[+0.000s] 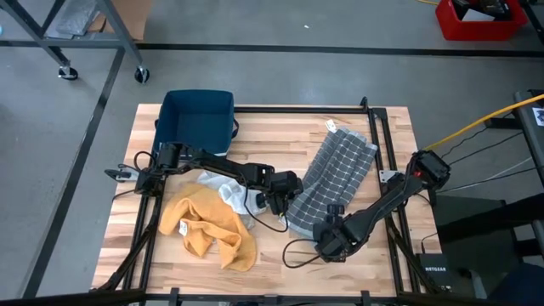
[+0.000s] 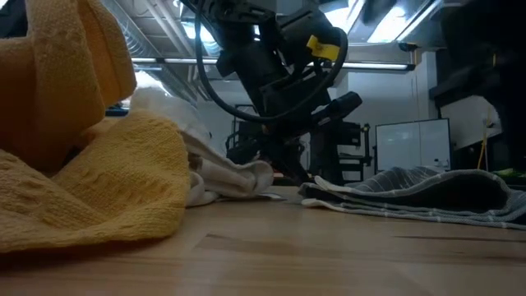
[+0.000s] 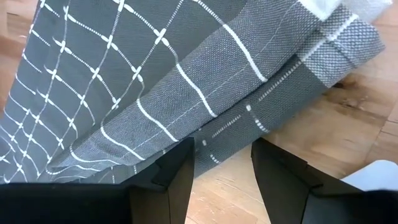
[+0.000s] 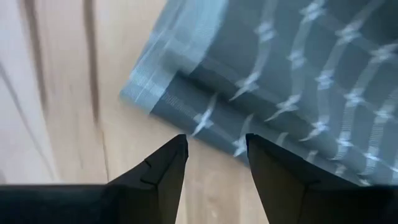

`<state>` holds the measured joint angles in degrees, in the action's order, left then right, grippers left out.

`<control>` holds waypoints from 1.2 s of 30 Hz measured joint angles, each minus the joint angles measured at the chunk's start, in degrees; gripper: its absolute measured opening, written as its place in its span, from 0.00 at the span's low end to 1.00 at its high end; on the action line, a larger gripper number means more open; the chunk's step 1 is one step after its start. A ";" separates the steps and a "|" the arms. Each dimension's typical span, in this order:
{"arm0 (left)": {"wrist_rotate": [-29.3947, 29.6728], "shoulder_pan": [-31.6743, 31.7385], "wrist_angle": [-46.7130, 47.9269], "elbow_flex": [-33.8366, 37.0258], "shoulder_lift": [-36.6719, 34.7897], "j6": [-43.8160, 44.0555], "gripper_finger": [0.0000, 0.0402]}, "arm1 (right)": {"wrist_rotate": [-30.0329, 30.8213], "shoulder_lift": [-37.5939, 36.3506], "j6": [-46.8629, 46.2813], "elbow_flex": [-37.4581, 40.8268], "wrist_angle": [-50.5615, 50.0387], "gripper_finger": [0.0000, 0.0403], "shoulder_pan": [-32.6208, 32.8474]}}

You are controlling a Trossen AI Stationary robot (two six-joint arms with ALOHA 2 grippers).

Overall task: Fold towel
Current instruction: Fold the gray towel

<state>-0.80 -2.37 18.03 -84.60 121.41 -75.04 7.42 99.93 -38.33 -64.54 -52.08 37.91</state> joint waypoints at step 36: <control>-3.34 -0.15 -0.99 0.00 0.08 -0.38 0.38 | 0.08 7.82 7.28 -0.13 4.65 0.44 0.02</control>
<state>-4.14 -2.52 17.04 -84.60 121.49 -75.42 7.50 107.74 -31.05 -64.66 -47.43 37.93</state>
